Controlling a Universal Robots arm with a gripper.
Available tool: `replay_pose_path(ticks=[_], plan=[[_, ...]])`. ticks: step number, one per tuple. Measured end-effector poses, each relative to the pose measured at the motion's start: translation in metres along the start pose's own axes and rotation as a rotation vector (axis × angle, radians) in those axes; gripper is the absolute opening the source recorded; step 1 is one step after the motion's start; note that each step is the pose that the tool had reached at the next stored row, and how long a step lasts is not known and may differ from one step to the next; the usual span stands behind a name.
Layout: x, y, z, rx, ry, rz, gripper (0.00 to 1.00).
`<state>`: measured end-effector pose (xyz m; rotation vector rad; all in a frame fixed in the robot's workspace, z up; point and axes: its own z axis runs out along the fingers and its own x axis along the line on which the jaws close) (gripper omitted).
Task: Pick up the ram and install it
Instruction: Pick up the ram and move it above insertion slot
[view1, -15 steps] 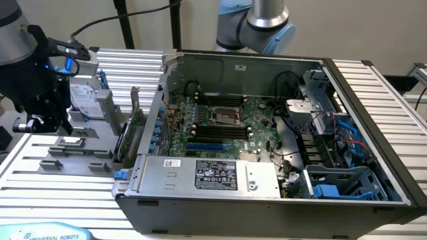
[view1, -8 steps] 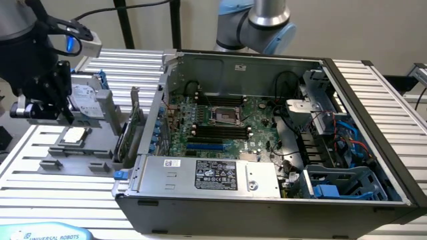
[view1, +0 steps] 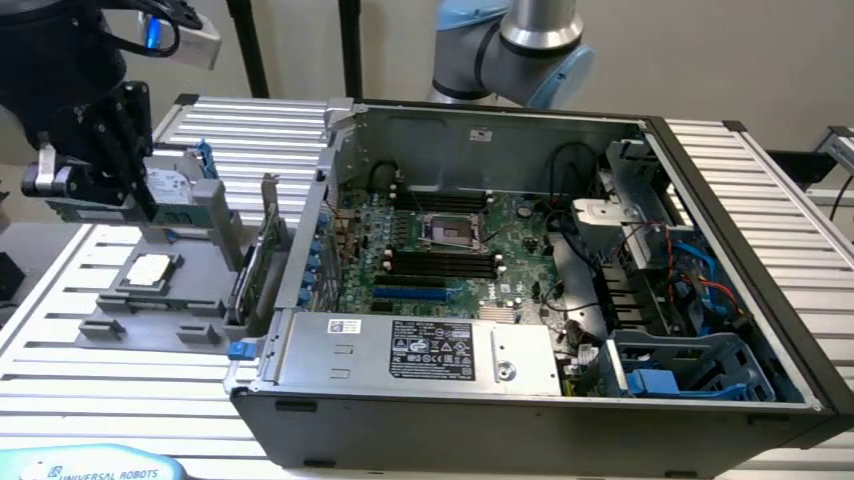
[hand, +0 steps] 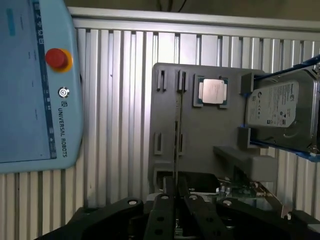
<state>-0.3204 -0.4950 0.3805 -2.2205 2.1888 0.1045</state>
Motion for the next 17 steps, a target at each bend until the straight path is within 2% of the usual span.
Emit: replay_pose_path(ticks=[4,7,12,17], plan=[[-0.001,-0.0169,-0.0172,0.0001,-0.0027,0.0,0.14],[-0.001,-0.0305,-0.0261,0.0002,-0.005,0.0,0.14],[-0.001,-0.0529,-0.035,-0.0005,-0.0078,0.0,0.14],[-0.001,-0.0753,-0.0396,-0.0011,-0.0086,0.0,0.14]])
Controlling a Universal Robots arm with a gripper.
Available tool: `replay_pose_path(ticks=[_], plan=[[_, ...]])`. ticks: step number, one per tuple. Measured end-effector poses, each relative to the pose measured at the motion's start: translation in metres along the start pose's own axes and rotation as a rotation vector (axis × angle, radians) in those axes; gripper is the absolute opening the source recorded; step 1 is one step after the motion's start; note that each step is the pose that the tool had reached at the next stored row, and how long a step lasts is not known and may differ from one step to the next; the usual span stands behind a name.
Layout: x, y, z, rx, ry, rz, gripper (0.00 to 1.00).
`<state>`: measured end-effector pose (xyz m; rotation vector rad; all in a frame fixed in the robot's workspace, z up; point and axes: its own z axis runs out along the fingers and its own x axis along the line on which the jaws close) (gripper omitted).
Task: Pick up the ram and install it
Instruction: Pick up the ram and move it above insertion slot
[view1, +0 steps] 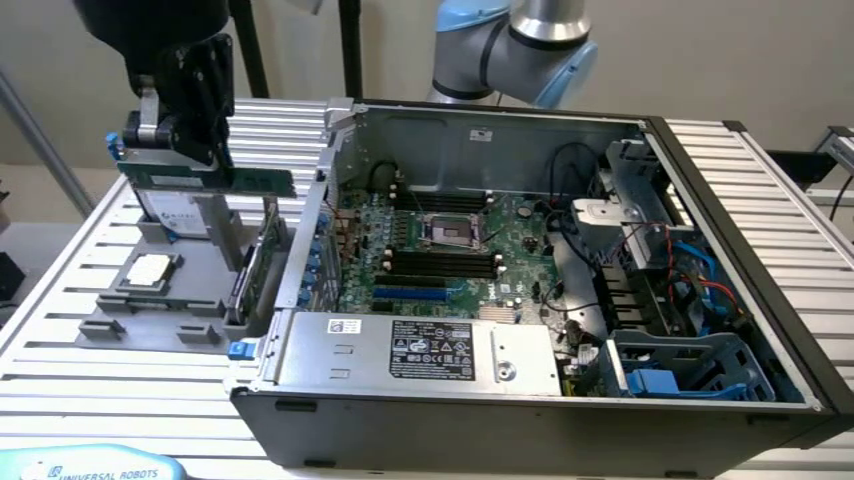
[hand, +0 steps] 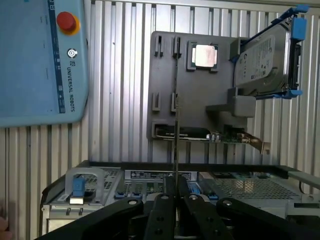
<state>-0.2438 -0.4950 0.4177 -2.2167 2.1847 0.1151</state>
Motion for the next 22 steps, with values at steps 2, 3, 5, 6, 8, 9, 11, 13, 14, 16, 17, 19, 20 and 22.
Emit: replay_pose_path(ticks=[2,3,5,6,8,9,11,13,14,16,17,19,20,22], plan=[[0.0,-0.0093,-0.0012,0.0,-0.0002,0.0,0.14],[0.0,-0.0137,-0.0018,0.0,-0.0002,0.0,0.14],[0.0,-0.023,-0.0027,-0.0002,-0.0001,0.0,0.14],[0.0,-0.0275,-0.003,-0.0002,0.0,0.0,0.14],[0.0,-0.0366,-0.0035,-0.0002,-0.0001,0.0,0.14],[0.0,-0.0411,-0.0037,-0.0002,-0.0001,0.0,0.14],[0.001,-0.0501,-0.0041,-0.0002,-0.0002,0.0,0.14],[0.001,-0.059,-0.0044,-0.0002,-0.0001,0.0,0.14],[0.001,-0.0635,-0.0046,-0.0003,0.0,0.0,0.14],[0.001,-0.0729,-0.0048,-0.0002,-0.0002,0.0,0.14],[0.001,-0.0774,-0.005,-0.0002,-0.0002,0.0,0.14],[0.001,-0.0864,-0.0053,-0.0004,-0.0001,0.0,0.14],[0.001,-0.0909,-0.0054,-0.0004,-0.0002,0.0,0.14],[0.0,-0.1001,-0.0057,-0.0006,-0.0001,0.0,0.14]])
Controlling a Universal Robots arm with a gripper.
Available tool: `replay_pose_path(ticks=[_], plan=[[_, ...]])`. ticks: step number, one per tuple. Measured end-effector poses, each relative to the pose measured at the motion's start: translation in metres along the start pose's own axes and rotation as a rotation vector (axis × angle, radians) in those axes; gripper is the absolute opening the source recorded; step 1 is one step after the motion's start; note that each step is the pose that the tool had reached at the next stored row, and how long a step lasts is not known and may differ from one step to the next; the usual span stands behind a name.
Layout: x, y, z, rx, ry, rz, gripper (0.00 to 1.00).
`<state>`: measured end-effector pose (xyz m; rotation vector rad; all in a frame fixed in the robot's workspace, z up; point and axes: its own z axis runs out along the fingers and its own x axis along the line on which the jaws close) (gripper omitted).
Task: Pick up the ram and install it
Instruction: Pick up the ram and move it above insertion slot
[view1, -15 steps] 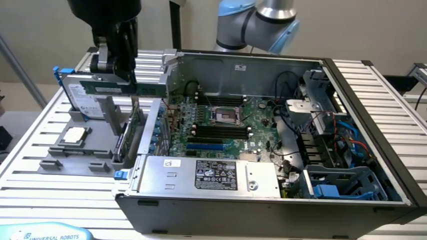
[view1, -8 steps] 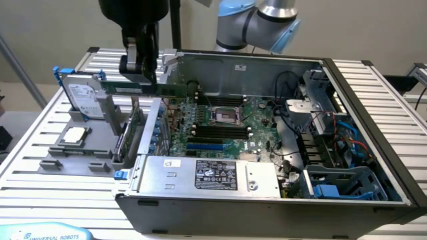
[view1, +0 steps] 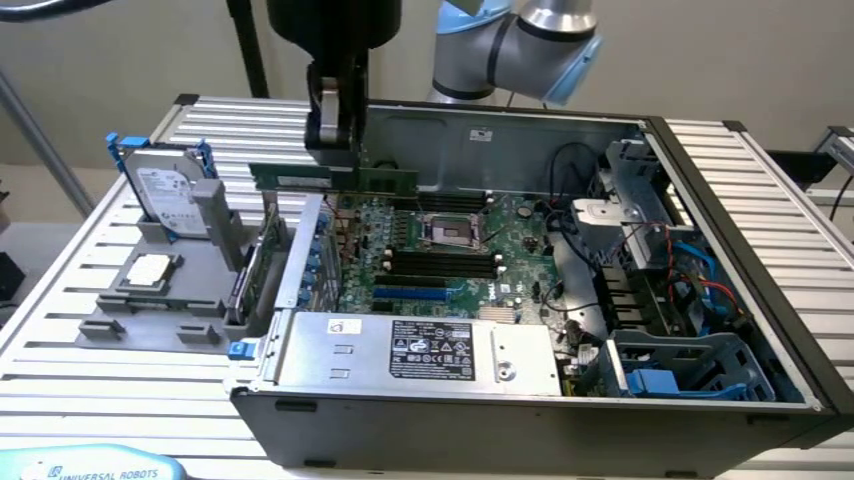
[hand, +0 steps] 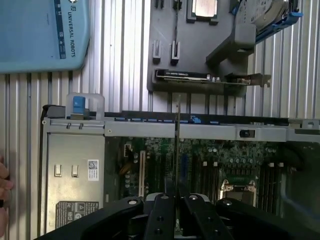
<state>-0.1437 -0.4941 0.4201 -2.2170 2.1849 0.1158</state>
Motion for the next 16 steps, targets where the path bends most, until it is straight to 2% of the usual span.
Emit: replay_pose_path(ticks=[4,8,11,16], plan=[[-0.004,-0.0183,0.0006,0.0,-0.0001,0.0,0.14],[-0.013,-0.0331,0.0038,0.0,-0.0001,0.0,0.14],[-0.024,-0.0394,0.008,0.0001,0.0,0.0,0.14],[-0.043,-0.045,0.0152,0.0001,-0.0001,0.0,0.14]])
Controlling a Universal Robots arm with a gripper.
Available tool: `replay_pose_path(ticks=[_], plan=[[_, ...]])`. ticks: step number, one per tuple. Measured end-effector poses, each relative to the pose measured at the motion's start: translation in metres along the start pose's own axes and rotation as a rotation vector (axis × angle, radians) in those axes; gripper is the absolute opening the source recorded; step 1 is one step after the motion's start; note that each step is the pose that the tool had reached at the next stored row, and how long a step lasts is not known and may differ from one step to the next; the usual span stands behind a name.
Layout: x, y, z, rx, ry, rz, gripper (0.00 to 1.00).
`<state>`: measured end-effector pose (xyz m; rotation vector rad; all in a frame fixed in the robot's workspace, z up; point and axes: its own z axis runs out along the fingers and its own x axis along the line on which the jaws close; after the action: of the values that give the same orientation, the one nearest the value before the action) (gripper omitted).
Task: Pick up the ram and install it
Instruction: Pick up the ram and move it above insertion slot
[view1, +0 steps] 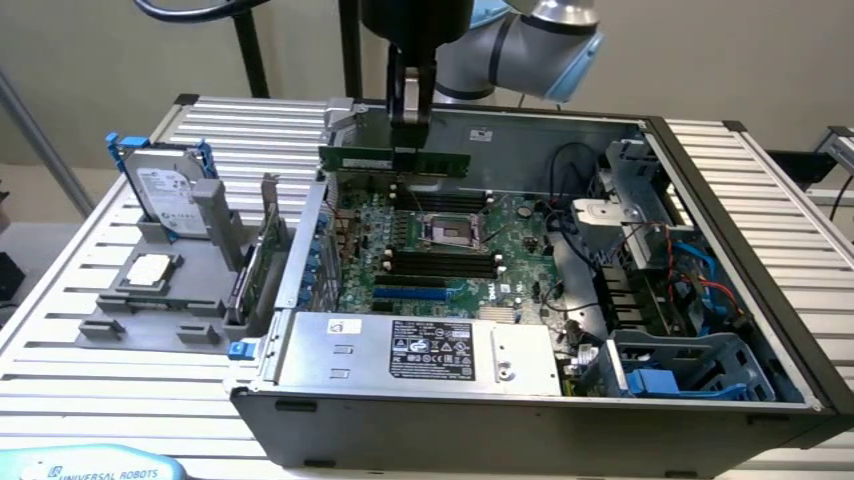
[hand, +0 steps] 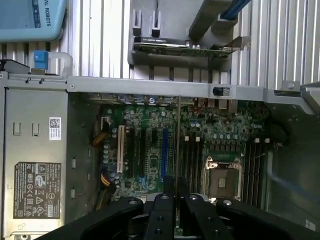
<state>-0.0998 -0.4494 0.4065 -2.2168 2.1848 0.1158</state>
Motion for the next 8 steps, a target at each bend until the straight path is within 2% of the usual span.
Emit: replay_pose_path(ticks=[4,8], plan=[[-0.015,-0.0061,0.007,-0.0001,0.0001,0.0,0.14],[-0.027,-0.0176,0.0146,-0.0001,0.0001,0.0,0.14]])
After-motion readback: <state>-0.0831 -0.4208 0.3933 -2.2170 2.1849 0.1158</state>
